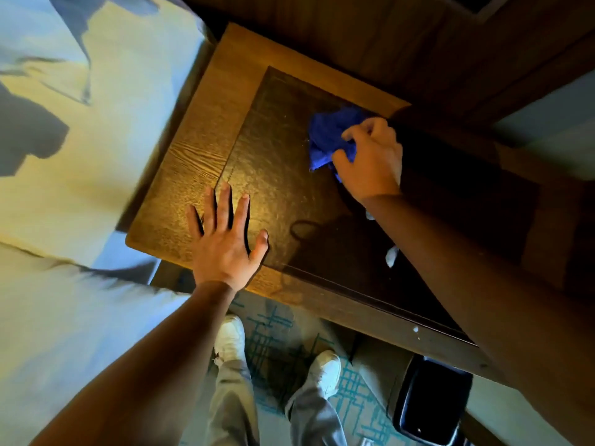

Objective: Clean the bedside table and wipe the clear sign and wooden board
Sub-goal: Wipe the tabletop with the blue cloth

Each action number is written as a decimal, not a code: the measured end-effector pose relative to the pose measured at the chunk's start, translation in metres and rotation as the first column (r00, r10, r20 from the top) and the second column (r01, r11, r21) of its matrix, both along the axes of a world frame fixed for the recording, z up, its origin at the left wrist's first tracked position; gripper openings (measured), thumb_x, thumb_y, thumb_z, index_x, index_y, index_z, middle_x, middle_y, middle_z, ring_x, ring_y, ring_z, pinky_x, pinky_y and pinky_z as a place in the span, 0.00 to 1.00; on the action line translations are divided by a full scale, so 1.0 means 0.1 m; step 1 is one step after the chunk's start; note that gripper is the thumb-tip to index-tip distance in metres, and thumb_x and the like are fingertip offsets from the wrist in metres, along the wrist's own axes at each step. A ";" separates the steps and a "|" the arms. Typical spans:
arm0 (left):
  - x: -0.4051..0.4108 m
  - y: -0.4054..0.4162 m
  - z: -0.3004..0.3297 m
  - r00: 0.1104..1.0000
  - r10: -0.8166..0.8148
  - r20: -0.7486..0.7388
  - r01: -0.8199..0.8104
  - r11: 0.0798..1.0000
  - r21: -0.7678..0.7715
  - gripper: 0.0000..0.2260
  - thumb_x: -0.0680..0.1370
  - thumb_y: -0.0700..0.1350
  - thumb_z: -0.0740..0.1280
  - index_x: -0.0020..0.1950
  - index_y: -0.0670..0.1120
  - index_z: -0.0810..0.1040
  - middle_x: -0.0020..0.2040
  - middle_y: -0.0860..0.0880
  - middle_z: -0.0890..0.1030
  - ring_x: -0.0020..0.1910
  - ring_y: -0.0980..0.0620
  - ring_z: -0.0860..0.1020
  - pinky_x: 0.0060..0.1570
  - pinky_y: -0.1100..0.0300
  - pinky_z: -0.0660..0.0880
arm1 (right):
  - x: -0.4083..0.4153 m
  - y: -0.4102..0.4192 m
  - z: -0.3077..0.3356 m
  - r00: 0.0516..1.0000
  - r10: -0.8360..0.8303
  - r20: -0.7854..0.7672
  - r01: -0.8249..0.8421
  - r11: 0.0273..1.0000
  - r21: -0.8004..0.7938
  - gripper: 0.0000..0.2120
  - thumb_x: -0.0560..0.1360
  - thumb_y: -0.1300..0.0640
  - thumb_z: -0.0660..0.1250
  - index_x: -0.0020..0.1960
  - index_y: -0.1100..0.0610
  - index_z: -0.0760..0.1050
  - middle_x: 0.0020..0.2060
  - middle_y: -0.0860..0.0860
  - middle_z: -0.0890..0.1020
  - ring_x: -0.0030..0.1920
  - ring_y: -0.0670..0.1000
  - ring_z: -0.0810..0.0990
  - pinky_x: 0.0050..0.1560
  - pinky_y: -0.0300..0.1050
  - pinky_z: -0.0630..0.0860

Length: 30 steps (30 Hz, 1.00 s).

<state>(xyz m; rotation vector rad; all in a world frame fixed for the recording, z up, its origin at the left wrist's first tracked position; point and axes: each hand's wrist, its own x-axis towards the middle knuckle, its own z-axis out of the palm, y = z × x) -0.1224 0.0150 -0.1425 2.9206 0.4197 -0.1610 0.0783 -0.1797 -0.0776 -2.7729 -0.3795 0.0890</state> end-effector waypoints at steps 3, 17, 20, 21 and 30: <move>0.00 0.01 0.00 1.000 0.006 -0.014 -0.006 1.000 -0.003 0.32 0.80 0.63 0.55 0.81 0.50 0.59 0.83 0.43 0.51 0.82 0.38 0.47 0.77 0.33 0.47 | -0.08 0.15 -0.18 0.995 0.067 -0.076 -0.071 0.996 -0.052 0.26 0.78 0.42 0.60 0.73 0.51 0.73 0.76 0.60 0.67 0.76 0.63 0.64 0.73 0.61 0.64; 0.00 0.01 0.01 1.000 -0.007 -0.024 0.007 1.000 0.012 0.32 0.80 0.63 0.54 0.81 0.49 0.58 0.83 0.43 0.50 0.82 0.38 0.46 0.76 0.32 0.48 | -1.17 0.09 -0.36 0.954 0.262 -0.147 -0.283 0.948 -0.143 0.23 0.80 0.51 0.57 0.74 0.52 0.71 0.77 0.56 0.68 0.79 0.61 0.60 0.76 0.64 0.60; 0.00 0.00 0.00 0.999 -0.007 -0.031 0.008 1.000 0.017 0.32 0.80 0.63 0.53 0.81 0.49 0.58 0.84 0.43 0.50 0.82 0.38 0.46 0.76 0.32 0.48 | -1.49 -0.31 -0.30 0.927 0.337 -0.163 -0.365 0.912 -0.186 0.24 0.79 0.52 0.59 0.74 0.54 0.71 0.76 0.58 0.69 0.78 0.62 0.62 0.74 0.66 0.63; 0.00 0.00 0.00 0.999 -0.006 -0.033 0.007 1.000 0.024 0.32 0.80 0.63 0.53 0.82 0.50 0.58 0.83 0.43 0.50 0.82 0.38 0.46 0.76 0.32 0.48 | -1.44 -0.33 -0.30 0.916 0.366 -0.163 -0.394 0.897 -0.200 0.24 0.79 0.52 0.58 0.74 0.55 0.71 0.76 0.58 0.69 0.78 0.62 0.63 0.74 0.66 0.63; 0.00 0.00 -0.01 1.000 -0.002 -0.006 0.002 1.000 0.024 0.32 0.80 0.62 0.54 0.81 0.50 0.59 0.83 0.42 0.52 0.82 0.37 0.48 0.77 0.33 0.47 | -0.01 0.40 -0.30 0.957 0.176 -0.230 -0.235 0.936 -0.260 0.27 0.82 0.50 0.56 0.80 0.49 0.59 0.81 0.53 0.56 0.82 0.58 0.49 0.80 0.59 0.49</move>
